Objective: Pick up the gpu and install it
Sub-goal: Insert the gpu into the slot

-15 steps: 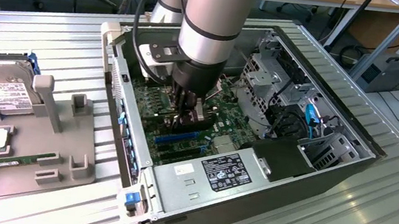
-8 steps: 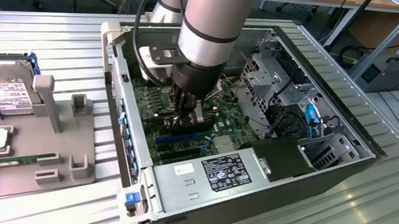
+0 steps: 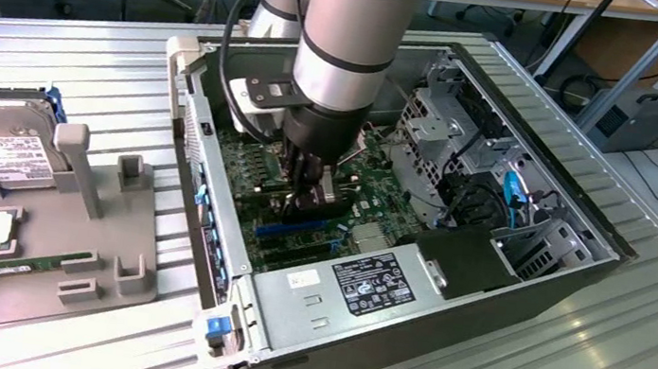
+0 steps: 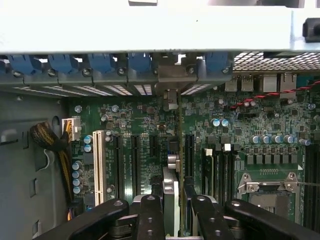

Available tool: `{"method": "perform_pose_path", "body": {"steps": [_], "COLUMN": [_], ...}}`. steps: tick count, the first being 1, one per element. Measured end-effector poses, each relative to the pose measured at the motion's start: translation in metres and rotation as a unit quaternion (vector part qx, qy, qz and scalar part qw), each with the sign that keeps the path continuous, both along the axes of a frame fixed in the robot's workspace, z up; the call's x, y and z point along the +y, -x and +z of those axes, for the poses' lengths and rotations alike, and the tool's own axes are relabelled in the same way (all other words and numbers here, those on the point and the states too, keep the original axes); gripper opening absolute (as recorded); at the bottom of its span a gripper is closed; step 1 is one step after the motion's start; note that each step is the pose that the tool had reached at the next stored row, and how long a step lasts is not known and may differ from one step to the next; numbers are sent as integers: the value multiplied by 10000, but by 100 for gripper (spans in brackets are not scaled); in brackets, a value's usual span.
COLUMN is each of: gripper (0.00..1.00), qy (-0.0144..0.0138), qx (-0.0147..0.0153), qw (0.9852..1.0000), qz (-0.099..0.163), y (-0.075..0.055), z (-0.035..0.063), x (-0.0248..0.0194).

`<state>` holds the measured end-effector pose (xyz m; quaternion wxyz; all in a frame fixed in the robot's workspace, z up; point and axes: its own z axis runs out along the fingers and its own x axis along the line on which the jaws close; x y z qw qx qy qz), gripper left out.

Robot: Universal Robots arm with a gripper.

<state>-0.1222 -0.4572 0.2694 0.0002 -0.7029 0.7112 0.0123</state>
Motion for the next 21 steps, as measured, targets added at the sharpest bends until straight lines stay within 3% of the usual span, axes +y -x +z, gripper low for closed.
{"method": "perform_pose_path", "body": {"steps": [12, 21], "gripper": [27, 27], "qy": [28, 42], "qx": [0, 0], "qw": [10000, 10000], "qz": [-34, -48], "y": [-4, -3], "z": [-17, -21], "x": [88, 85]}}
